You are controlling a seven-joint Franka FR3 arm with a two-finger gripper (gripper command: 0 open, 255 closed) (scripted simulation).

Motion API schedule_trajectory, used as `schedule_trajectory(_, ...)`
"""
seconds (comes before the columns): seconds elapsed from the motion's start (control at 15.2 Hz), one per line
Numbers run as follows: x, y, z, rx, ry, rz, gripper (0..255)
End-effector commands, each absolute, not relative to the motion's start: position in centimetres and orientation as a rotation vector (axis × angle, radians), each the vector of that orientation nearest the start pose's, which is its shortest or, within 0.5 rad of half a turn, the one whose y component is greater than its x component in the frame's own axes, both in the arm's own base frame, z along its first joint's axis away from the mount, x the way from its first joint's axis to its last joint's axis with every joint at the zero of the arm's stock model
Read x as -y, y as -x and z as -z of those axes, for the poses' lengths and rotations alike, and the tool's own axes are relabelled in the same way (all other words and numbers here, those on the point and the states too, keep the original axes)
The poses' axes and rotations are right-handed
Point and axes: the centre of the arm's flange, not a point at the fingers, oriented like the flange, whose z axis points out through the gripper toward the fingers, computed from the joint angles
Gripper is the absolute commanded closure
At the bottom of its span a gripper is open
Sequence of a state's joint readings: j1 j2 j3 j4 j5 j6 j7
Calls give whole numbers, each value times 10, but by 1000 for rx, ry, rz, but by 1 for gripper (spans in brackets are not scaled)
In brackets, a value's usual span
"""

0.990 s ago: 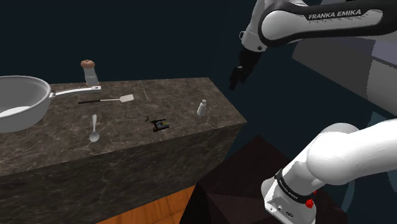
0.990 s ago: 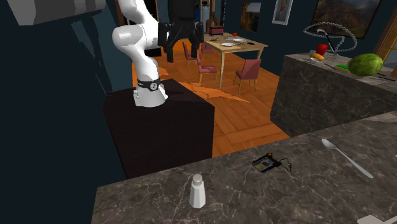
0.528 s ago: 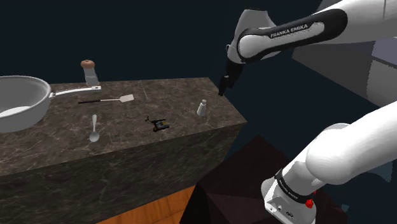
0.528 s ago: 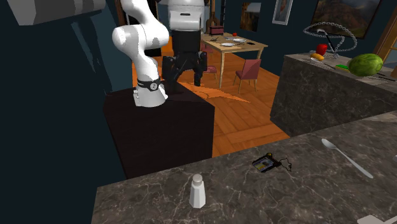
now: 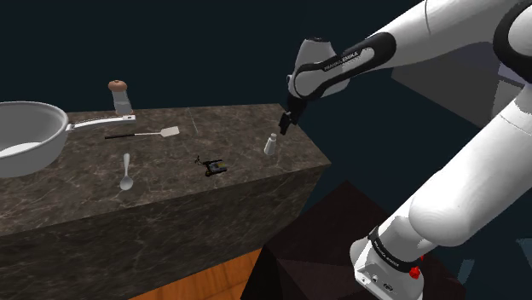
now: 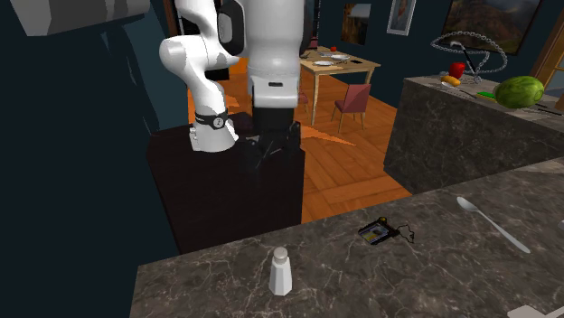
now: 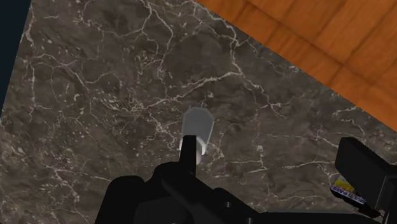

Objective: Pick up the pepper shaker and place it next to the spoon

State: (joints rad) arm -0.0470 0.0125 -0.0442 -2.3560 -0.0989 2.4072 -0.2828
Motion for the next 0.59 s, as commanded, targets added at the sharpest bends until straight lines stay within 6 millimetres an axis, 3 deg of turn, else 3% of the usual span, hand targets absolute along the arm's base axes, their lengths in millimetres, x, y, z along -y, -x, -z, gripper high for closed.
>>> schedule_trajectory(0.0,55,-521,-310,447,3189,44,0)
schedule_trajectory(0.53,76,-588,-233,538,3190,54,0)
